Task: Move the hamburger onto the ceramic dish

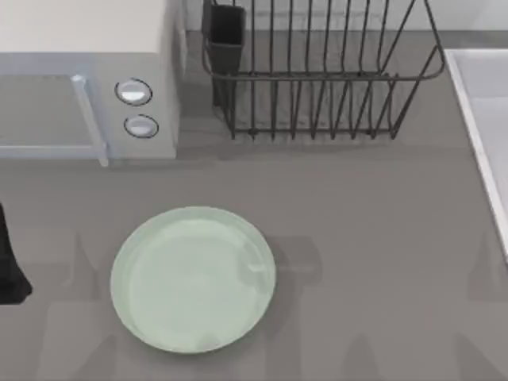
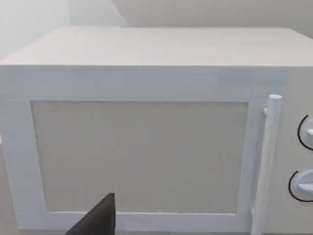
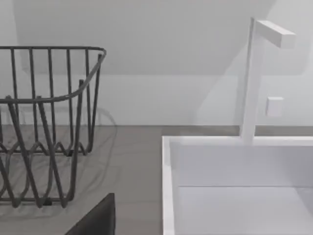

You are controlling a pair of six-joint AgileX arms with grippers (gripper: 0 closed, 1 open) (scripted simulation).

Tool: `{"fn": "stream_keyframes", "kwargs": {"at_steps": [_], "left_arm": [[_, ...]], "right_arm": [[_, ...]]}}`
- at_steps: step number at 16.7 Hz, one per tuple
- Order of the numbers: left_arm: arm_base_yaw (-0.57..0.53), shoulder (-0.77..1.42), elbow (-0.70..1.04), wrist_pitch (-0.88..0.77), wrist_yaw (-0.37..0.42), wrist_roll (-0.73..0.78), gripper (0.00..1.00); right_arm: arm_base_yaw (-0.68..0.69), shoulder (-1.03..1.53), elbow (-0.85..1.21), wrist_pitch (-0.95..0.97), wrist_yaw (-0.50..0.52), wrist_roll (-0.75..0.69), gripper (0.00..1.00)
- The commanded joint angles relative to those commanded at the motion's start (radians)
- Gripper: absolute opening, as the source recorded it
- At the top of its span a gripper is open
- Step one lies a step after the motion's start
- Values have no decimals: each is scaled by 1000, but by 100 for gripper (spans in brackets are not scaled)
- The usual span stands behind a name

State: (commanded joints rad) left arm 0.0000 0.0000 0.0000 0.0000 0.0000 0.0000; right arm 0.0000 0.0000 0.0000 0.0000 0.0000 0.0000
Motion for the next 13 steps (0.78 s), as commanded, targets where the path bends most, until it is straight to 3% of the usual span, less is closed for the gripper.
{"fn": "stream_keyframes", "kwargs": {"at_steps": [6,13], "left_arm": [[34,108,88,-80,-2,34,100],[160,680,428,-419,2,167,100]], "right_arm": [[0,0,0,0,0,0,100],[0,0,0,0,0,0,100]]}}
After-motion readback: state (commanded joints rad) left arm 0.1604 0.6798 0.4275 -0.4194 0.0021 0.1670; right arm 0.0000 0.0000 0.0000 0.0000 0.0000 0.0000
